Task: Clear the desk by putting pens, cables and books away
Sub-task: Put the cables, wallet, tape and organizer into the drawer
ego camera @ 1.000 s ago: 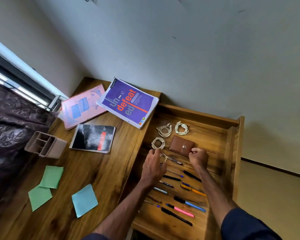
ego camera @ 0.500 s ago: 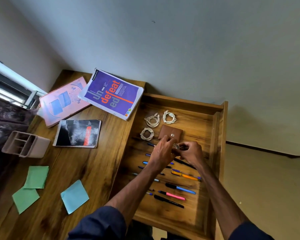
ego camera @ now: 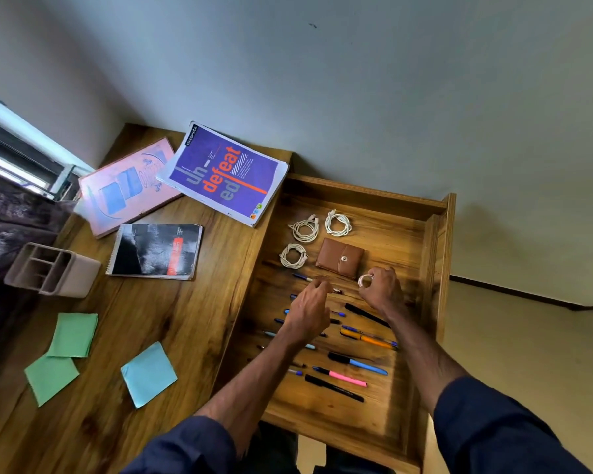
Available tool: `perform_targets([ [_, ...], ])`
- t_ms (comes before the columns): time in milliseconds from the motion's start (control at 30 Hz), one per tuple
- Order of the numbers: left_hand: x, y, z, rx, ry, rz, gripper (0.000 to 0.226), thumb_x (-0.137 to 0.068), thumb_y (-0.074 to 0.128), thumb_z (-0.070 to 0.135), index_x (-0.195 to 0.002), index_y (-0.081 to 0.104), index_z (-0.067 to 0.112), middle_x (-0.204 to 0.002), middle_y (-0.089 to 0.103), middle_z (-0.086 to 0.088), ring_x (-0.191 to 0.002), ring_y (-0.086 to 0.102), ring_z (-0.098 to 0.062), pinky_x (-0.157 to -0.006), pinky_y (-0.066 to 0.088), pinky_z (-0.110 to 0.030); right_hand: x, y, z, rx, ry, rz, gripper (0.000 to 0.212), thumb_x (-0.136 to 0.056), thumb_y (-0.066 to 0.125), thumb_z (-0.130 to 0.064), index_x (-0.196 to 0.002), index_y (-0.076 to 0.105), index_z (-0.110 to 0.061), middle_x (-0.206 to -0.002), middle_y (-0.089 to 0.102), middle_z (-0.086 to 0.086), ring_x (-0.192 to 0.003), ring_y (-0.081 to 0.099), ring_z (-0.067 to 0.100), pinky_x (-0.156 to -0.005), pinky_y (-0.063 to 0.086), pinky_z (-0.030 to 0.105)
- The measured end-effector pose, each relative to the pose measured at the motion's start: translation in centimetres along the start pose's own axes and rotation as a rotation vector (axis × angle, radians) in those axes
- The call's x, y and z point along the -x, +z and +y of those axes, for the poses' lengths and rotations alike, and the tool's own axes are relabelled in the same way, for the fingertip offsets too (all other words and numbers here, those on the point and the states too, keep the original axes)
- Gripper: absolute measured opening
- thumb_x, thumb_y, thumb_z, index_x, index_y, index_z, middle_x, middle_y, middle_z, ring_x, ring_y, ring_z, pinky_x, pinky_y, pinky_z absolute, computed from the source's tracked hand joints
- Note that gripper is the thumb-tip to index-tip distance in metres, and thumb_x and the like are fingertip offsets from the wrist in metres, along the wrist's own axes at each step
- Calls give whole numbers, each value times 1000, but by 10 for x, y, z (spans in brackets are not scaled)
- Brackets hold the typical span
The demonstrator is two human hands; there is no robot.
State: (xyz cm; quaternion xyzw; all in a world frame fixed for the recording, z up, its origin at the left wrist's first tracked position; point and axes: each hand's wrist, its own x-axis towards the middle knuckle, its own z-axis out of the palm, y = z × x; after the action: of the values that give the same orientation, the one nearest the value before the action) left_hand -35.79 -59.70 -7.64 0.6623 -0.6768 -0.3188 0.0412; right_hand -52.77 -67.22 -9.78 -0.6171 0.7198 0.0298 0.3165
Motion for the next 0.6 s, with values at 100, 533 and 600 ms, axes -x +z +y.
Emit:
perform_targets([
  [100,9,-2,-10,-6,-37,-1,46,-93,60,6,-136,49,18,-138,50,-4,-112,57,-19,-91,53,-32,2,7,1,78,31,-30,45,-87,75,-24,-128,62,-12,-131,56,12,-113,61,26,-86,54,35],
  [533,46,-30,-35,1,-24,126,41,-95,58,9,-134,49,15,-130,53,-3,-109,58,-17,-92,55,-32,55,25,-40,-183,-147,269,57,-86,75,-36,-133,51,-15,-138,46,9,-122,50,21,-87,46,23],
  [600,58,-46,-43,10,-17,166,38,-95,57,10,-132,50,15,-127,54,-3,-104,60,-17,-88,56,-33,74,27,-68,-243,-288,330,43,-89,71,-35,-124,56,-16,-132,49,6,-118,51,19,-84,43,21],
])
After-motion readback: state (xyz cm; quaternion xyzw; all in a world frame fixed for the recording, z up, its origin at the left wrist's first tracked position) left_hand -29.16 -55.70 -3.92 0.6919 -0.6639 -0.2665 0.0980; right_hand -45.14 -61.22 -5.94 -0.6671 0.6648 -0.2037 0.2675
